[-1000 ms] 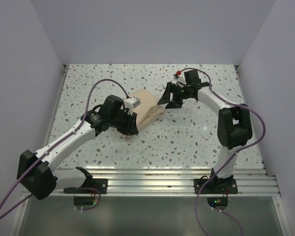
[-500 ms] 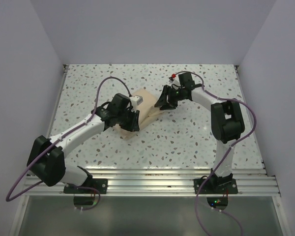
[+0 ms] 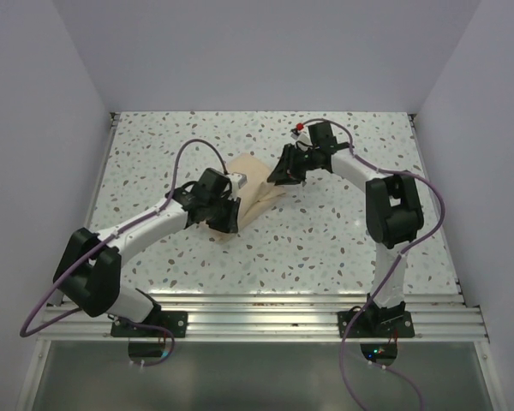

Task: Prepare the surgical pack

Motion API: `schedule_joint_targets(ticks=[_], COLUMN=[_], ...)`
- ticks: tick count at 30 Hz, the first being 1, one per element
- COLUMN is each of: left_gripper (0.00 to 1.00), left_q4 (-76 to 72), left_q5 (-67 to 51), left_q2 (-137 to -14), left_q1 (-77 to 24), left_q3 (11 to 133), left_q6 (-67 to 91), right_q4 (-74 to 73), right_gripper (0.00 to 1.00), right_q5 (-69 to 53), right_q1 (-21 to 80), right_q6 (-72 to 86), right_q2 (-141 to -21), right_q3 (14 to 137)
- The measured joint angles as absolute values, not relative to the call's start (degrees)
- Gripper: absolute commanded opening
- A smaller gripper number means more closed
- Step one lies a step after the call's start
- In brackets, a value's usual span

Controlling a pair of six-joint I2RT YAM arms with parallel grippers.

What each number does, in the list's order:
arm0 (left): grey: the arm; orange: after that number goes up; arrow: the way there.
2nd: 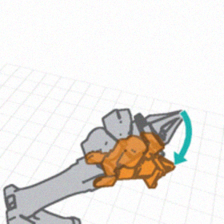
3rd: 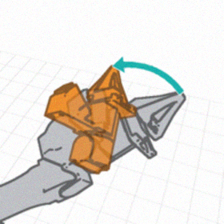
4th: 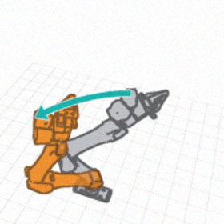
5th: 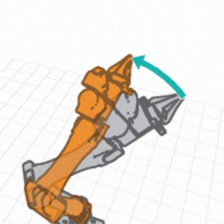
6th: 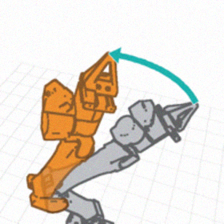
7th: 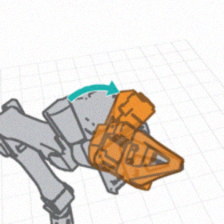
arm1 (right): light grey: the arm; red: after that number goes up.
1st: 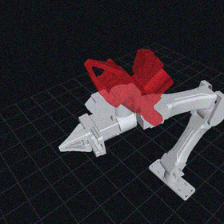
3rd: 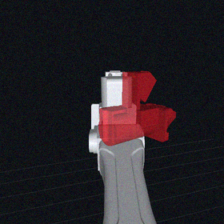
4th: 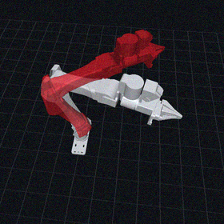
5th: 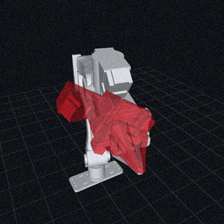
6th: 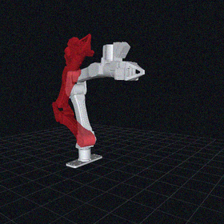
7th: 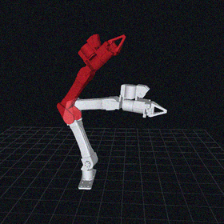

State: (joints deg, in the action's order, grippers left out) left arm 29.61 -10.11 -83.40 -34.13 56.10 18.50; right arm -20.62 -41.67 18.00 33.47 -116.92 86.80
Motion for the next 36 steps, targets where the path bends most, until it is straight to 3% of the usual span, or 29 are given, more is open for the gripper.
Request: schedule_joint_targets(ticks=[7,9,10,26,29,36], left_gripper=[0.24,0.24,0.24,0.22,0.25,0.28], left_q4=[29.78,29.8,29.8,30.7,30.46,27.03], left_q5=[-9.58,-9.69,-9.82,-10.52,-11.92,-21.96], left_q2=[-84.6,-84.93,-85.17,-86.91,-86.52,-75.16], left_q1=[-33.01,-32.27,-31.88,-27.81,-27.38,-27.07], left_q3=[54.37,54.11,53.98,50.15,49.8,50.87], left_q6=[19.03,19.18,19.42,19.7,18.68,19.31], right_q4=[-20.45,-20.62,-20.82,-30.11,-30.98,-31.2], right_gripper=[0.16,0.02,0.0,0.0,0.0,0.0], right_q5=[-41.8,-41.8,-41.8,-42.85,-42.35,-40.99], right_q1=[18.65,18.63,18.61,16.82,16.82,17.02], right_q6=[32.95,31.81,31.14,16.53,15.9,16.45], right_q2=[-116.95,-116.95,-116.95,-119.35,-119.26,-117.71], right_q3=[86.72,86.37,86.06,85.49,85.49,84.36])
